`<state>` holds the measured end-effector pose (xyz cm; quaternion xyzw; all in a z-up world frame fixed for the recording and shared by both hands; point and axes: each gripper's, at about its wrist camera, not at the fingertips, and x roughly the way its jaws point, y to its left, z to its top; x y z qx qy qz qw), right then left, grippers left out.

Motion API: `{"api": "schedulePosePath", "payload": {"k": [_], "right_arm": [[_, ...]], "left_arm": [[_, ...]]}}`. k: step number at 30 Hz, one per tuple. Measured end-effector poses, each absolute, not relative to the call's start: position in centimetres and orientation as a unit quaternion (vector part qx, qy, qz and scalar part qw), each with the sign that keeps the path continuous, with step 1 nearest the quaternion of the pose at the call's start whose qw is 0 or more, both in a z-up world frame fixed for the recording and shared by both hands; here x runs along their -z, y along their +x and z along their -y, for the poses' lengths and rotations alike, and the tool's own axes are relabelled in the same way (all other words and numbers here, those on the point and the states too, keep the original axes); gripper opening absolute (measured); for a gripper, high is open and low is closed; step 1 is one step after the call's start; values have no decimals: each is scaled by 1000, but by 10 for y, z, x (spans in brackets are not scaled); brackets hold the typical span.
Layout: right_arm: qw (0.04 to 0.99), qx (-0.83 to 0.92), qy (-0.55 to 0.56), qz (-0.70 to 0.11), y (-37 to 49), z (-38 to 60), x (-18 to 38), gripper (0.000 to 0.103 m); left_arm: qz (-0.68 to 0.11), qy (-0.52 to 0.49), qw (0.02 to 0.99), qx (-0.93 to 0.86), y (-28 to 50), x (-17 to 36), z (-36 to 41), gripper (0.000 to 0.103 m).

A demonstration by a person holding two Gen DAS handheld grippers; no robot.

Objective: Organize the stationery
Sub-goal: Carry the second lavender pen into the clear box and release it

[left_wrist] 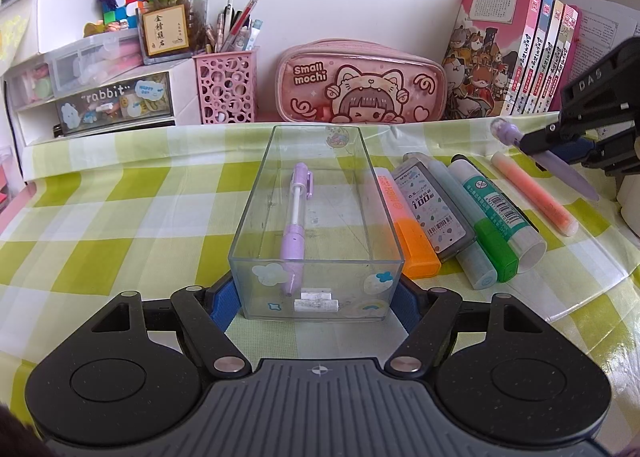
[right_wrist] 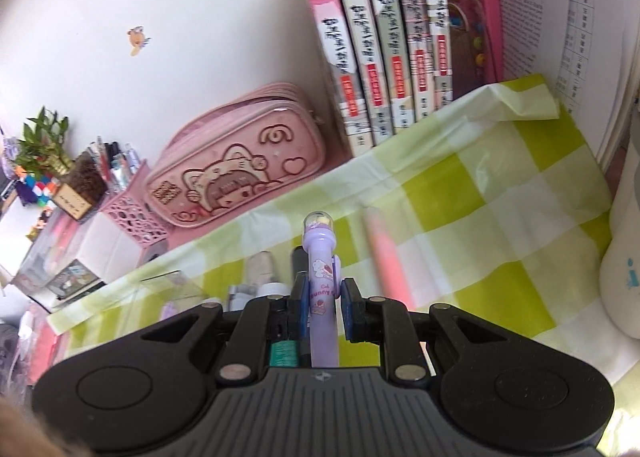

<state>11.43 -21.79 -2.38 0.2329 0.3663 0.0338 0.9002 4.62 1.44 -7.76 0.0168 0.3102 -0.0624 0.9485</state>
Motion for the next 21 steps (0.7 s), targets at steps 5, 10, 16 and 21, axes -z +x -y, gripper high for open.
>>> {"api": "schedulePosePath", "payload": {"k": [5,10,16,21], "right_arm": [[893,-65,247,-370,113,203,16,20],[883,-95,256,-381,114,181,12,20],[855,-140,291,-407,123,151,12,20],[835,-149,303,-435,136,126,20,20]], "left_arm": [[-310,17,949,62,46,78,-14,73],[-310,17,948,63,46,78,-14,73],[-310,16,948,63,46,78,-14,73],[-310,16,948,64,46,78,-13,74]]}}
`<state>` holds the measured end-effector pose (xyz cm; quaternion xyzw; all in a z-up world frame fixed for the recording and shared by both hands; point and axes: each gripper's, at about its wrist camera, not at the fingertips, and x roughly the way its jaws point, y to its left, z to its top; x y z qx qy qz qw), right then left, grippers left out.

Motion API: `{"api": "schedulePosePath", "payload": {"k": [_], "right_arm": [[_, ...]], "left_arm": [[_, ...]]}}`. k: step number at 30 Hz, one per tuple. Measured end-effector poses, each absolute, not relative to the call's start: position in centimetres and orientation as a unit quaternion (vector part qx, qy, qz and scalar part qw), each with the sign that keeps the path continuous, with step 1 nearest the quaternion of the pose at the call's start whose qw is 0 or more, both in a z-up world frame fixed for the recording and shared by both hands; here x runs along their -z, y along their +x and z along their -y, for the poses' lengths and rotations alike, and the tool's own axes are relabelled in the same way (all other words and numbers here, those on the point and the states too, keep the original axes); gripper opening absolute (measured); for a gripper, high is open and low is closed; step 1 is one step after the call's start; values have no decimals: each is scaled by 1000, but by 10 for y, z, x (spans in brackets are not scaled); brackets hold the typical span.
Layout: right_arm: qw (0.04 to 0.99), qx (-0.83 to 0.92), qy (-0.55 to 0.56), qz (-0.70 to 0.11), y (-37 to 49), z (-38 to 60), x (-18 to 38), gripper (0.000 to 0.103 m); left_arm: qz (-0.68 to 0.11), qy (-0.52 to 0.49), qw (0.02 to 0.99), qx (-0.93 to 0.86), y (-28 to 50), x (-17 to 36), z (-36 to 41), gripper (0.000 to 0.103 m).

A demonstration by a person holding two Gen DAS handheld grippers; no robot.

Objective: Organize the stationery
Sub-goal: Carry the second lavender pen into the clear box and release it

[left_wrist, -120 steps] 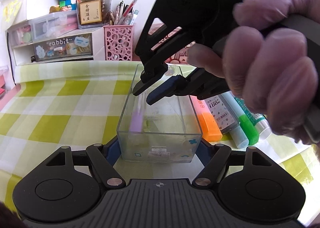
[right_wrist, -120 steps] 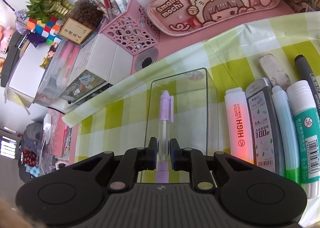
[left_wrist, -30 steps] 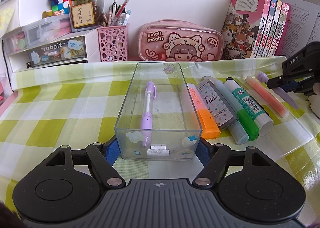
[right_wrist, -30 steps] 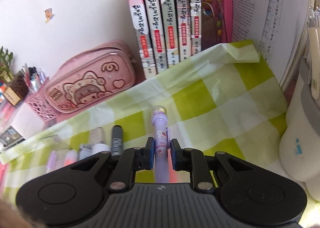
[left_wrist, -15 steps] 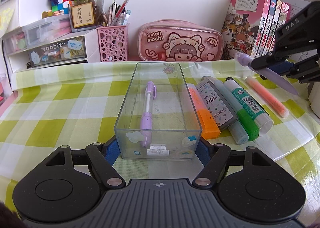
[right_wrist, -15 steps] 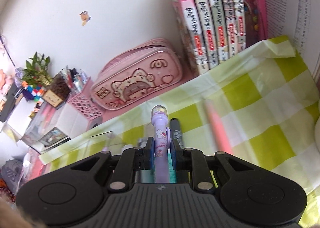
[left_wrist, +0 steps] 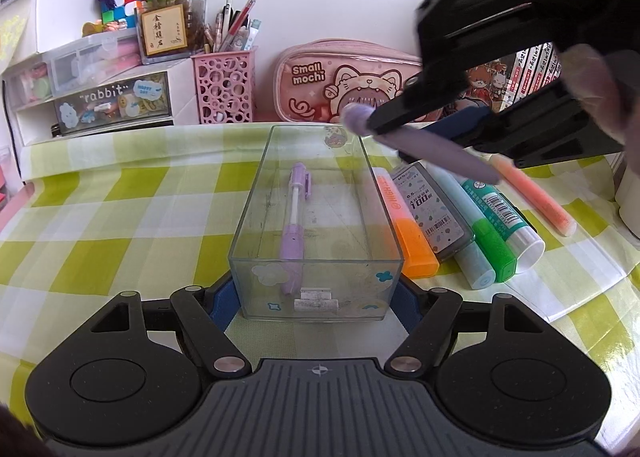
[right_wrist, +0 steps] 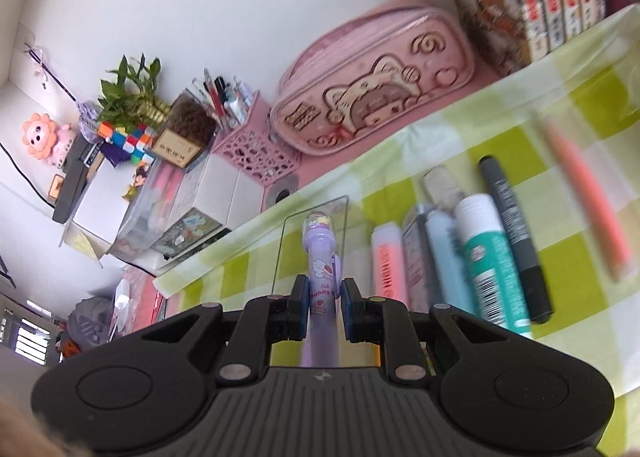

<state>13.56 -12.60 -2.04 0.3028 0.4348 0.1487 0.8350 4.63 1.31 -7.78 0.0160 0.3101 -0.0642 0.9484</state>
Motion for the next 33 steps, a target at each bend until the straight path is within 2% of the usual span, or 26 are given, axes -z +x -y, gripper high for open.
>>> {"api": "schedulePosePath", "payload": {"k": [17,26,29,33], "right_arm": [[825,-115,285,-474,163,92,33,22],[833,-132,282,-457,159,100,22,23],[841,-135,278,-445,154,107,16,27],[861,-135,272,-409,139,122,6,39]], "left_arm": [[-309,6,948,70,46,78,-16,74],[-310,13,948,68,47,78,-13,74],[-310,13,948,68,47,78,-13,74],[-310,16,948,68,47,78,-13,74]]}}
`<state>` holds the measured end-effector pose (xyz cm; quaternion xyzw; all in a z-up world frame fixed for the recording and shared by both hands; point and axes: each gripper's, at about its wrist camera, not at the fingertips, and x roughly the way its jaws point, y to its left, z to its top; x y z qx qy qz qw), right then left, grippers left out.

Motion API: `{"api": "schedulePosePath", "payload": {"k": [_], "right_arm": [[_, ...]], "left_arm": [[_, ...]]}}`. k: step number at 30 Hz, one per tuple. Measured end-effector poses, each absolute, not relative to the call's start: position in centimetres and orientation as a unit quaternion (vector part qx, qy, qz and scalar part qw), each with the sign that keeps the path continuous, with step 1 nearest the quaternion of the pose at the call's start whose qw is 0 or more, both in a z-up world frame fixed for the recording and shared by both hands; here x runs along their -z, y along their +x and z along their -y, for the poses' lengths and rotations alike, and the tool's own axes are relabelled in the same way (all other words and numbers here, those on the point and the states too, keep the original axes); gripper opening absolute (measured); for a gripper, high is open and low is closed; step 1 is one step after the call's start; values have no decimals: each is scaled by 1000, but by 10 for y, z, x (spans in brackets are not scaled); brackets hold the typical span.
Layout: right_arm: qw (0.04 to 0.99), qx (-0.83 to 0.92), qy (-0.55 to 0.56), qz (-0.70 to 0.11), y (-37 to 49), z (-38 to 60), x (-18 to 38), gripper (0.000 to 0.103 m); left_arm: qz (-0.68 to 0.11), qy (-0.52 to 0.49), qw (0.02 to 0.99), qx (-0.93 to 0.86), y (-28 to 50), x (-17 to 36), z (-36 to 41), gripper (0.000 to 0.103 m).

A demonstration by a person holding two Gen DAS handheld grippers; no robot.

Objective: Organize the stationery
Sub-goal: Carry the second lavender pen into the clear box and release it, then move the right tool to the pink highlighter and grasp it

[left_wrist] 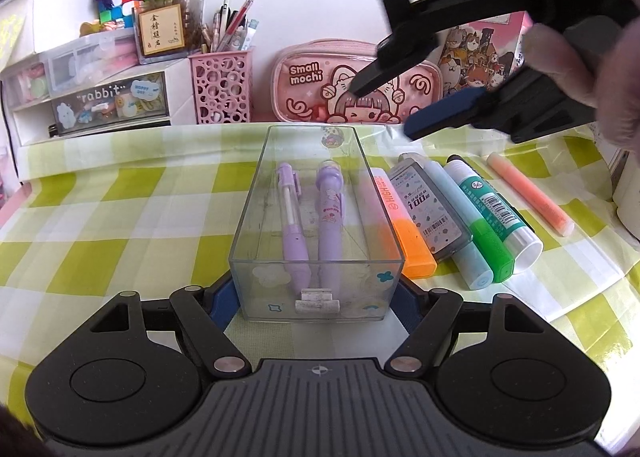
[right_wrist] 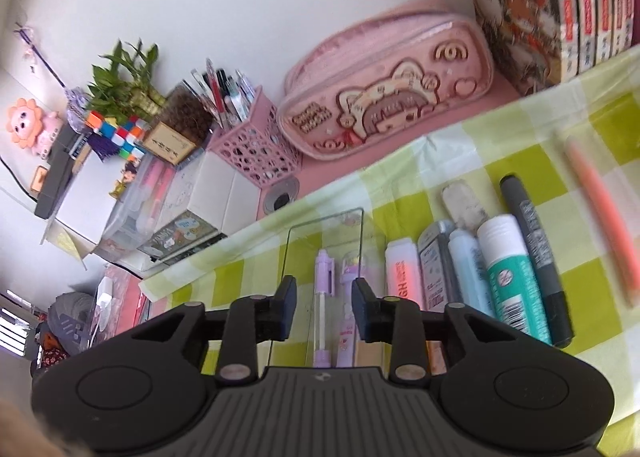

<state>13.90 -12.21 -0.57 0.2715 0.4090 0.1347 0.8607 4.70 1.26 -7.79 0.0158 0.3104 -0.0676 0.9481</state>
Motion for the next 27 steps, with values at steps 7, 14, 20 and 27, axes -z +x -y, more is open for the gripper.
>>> {"api": "schedulePosePath", "payload": {"k": [7,14,20,27], "right_arm": [[893,-93,249,-364,107,158,8,61],[922,-53,213,-319,68,186,26,78],[952,-9,113,-283,43,189,35,84],[953,-1,87,-290,39,196,46,84]], "left_arm": [[-311,19,948,69,47,78,-12,75],[-312,19,947,72,48,78,-14,76],[-312,20,947,72,48,78,-14,76],[-312,19,947,73,48,78,-14,76]]}}
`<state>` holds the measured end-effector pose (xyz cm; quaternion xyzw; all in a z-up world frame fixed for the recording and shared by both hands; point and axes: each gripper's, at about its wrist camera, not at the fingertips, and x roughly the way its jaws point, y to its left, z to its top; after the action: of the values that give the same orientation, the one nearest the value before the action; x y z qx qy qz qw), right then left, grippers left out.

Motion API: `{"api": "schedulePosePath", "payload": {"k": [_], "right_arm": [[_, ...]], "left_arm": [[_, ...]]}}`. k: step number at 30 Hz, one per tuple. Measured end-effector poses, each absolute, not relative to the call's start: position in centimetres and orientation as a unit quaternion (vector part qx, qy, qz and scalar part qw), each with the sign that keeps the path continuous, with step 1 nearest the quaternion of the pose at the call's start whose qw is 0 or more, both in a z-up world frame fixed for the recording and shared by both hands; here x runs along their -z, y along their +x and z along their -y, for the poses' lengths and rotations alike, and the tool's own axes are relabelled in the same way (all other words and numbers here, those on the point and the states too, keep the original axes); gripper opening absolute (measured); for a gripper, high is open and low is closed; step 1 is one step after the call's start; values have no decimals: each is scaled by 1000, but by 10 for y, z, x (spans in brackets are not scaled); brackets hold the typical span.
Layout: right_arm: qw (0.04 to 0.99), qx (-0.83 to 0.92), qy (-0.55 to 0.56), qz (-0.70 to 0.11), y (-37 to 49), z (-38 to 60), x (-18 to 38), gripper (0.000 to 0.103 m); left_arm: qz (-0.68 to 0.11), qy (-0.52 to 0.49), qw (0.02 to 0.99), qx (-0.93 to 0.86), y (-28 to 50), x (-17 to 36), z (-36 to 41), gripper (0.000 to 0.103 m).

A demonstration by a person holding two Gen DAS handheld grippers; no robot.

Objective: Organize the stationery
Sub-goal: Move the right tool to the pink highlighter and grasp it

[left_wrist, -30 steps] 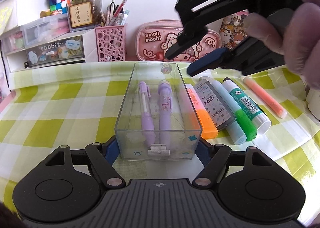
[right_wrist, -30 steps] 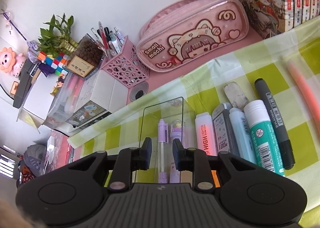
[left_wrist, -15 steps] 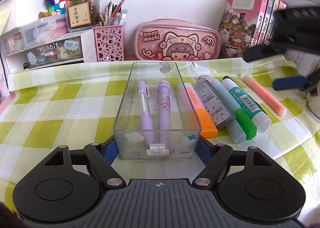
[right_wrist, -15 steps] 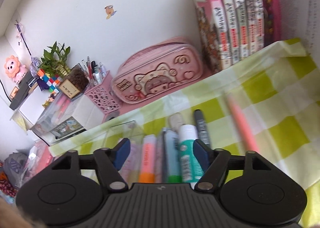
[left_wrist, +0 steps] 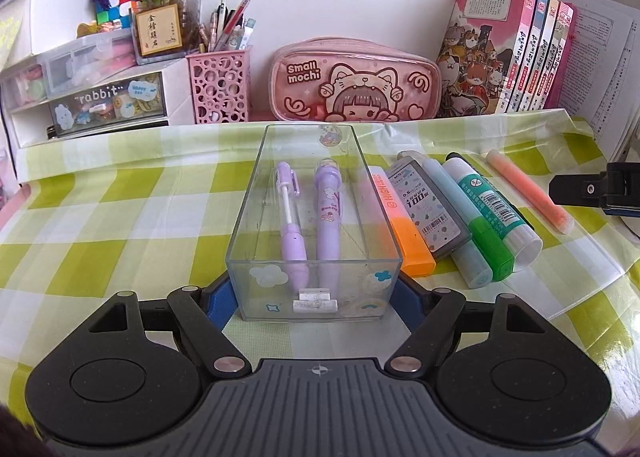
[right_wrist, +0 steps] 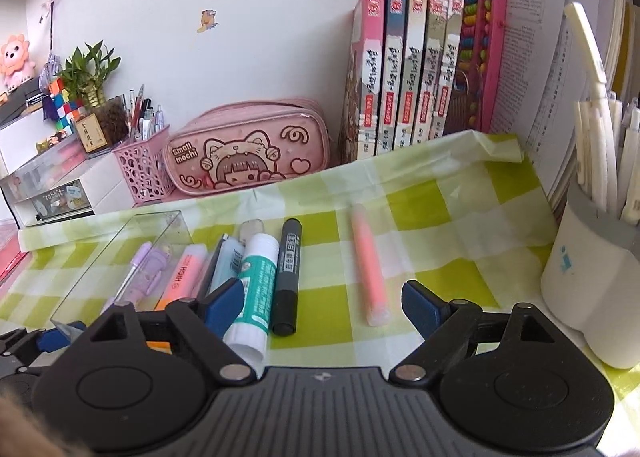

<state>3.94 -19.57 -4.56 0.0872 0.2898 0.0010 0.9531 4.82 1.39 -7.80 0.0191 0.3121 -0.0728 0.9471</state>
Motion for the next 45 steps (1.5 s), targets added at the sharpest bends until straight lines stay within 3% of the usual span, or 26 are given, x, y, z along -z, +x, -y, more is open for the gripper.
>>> {"api": "schedulePosePath", "payload": {"k": [9,21,24,35,40,45], "right_arm": [[951,22,91,-295,59,219,57,81],[945,38,16,-323,93,211,75,33],[945,38,1,-326,91,208,74,25],[930,-36,79,-358,60,217,63,25],[931,-26,99,-351,67,234,61,49],[926,-40,104,-361,93,232,65,49]], "left_arm": [[-313,19,947,76,49,78,-14,78],[-313,15,946,78,49,78,-15,79],[-313,15,946,78,49,78,-15,79],[-313,18,946,77,48,78,-14,79],[-314,19,946,76,48,78,-13,79],[-314,19,946,76,48,78,-13,79]]}}
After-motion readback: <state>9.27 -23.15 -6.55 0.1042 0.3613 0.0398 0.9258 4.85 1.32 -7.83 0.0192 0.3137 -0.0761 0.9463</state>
